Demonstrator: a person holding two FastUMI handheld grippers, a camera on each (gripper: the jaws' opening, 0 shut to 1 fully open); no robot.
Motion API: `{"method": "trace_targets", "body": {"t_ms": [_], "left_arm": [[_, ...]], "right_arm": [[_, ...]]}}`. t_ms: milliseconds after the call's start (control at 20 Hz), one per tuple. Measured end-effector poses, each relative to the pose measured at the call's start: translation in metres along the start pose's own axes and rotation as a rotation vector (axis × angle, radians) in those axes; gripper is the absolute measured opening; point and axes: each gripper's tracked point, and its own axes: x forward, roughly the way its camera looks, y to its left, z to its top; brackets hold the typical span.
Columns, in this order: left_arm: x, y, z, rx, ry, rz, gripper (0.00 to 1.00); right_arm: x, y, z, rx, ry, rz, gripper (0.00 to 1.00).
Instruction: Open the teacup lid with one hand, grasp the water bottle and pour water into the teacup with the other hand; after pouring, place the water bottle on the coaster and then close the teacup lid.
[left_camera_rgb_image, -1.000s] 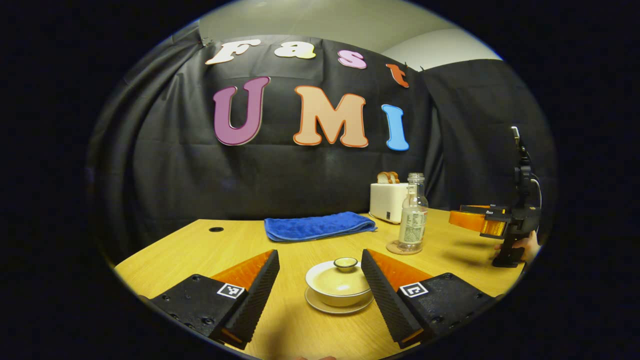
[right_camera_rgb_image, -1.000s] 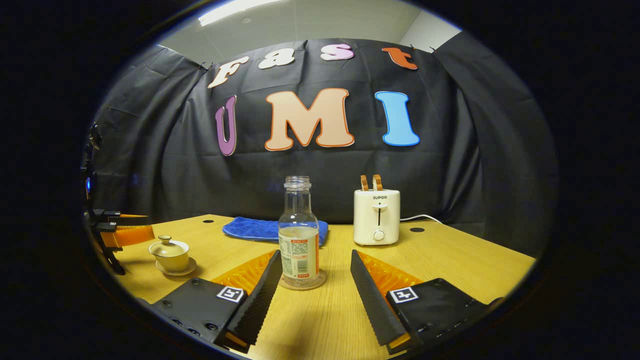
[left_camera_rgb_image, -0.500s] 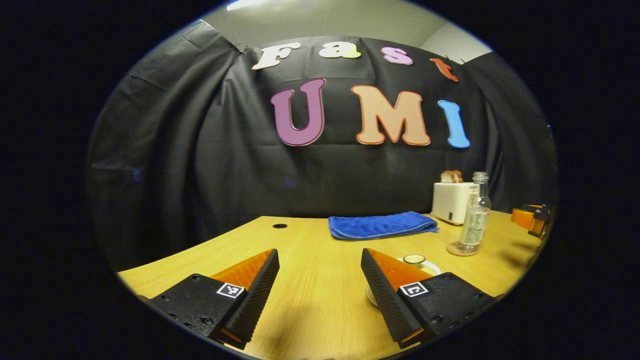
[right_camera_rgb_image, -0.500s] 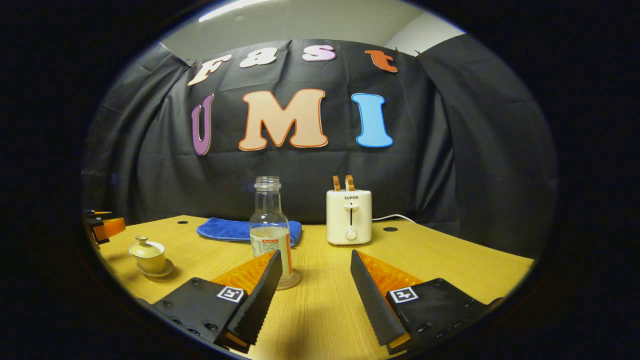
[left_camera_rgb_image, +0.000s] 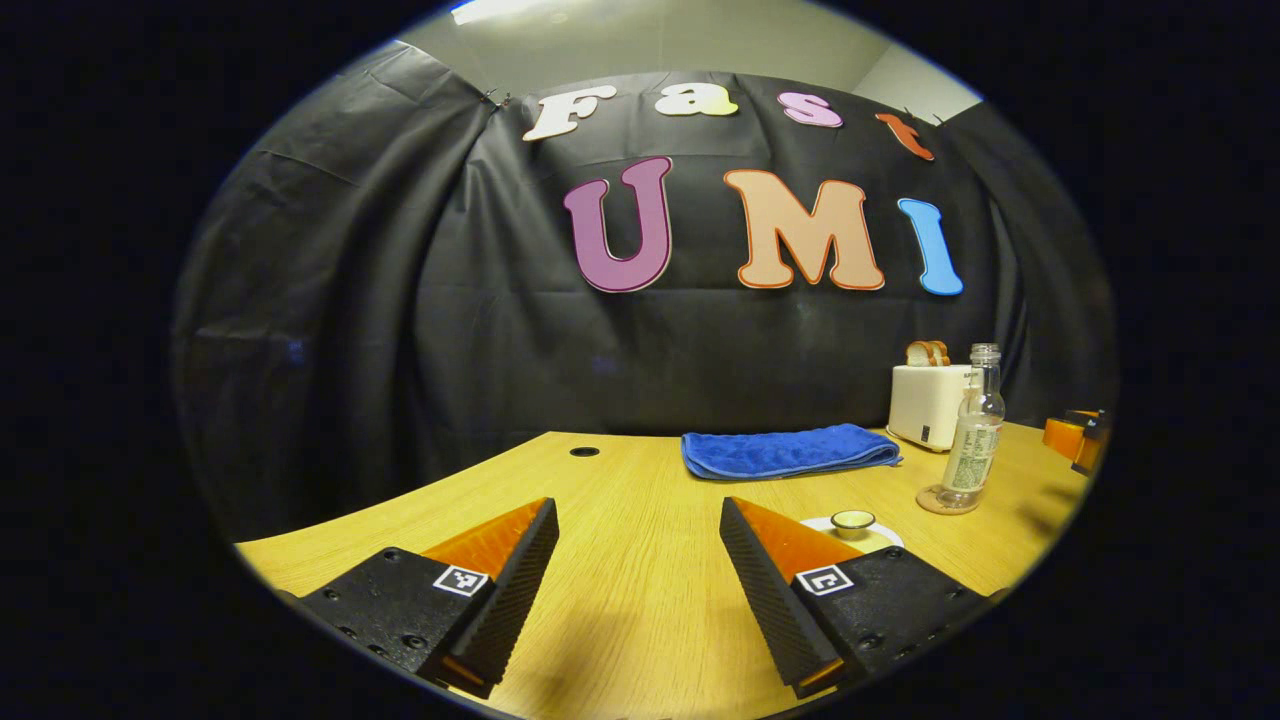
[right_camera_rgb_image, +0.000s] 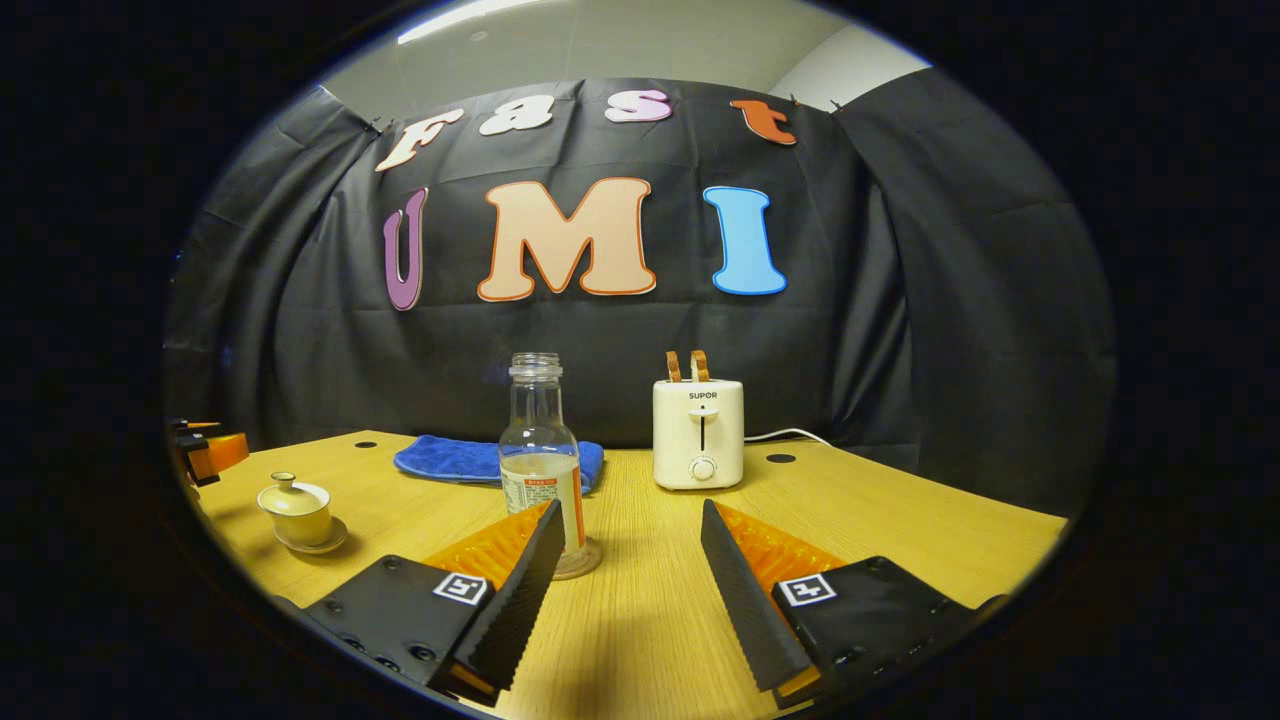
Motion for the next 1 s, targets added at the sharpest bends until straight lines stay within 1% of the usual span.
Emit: {"method": "trace_targets", "body": {"t_ms": [150, 200, 250, 450, 500, 550, 650, 700, 750, 1000], "left_arm": [[0.0004, 0.0004, 0.0003, 0.0, 0.0, 0.0, 0.95], [0.0004, 0.0005, 0.0002, 0.001, -0.001, 0.0, 0.95], [0.0005, 0.0003, 0.0008, 0.001, -0.001, 0.0, 0.95], [-0.0002, -0.0001, 0.0004, 0.001, -0.002, -0.003, 0.95], [0.0003, 0.0004, 0.0007, 0.001, -0.002, -0.004, 0.95], [0.0004, 0.0006, 0.001, 0.001, -0.001, -0.004, 0.95], [0.0004, 0.0006, 0.0005, 0.001, -0.002, -0.004, 0.95], [0.0004, 0.0002, 0.0007, 0.001, -0.002, -0.006, 0.95], [0.0, -0.0005, 0.001, 0.0, -0.002, -0.007, 0.95], [0.0003, -0.0001, 0.0003, 0.0, -0.003, -0.007, 0.95]], "right_arm": [[0.0001, -0.0004, -0.0002, 0.0, 0.0, 0.001, 0.89], [0.0001, -0.0004, 0.0002, 0.0, 0.0, 0.001, 0.93], [0.0002, -0.0005, -0.0003, 0.0, 0.0, 0.001, 0.89], [0.0001, -0.0007, -0.0003, 0.0, 0.0, 0.001, 0.89], [0.0002, -0.0006, 0.0, 0.001, 0.0, 0.001, 0.85], [0.0001, -0.0006, -0.0005, 0.0, 0.0, 0.001, 0.89], [0.0002, -0.0007, -0.0003, 0.001, 0.0, 0.001, 0.89], [0.0004, -0.0004, -0.0003, 0.001, 0.0, 0.003, 0.85], [0.0003, 0.0002, -0.0006, 0.001, 0.001, 0.004, 0.89], [-0.0001, 0.0002, -0.0001, 0.001, 0.001, 0.005, 0.89]]}}
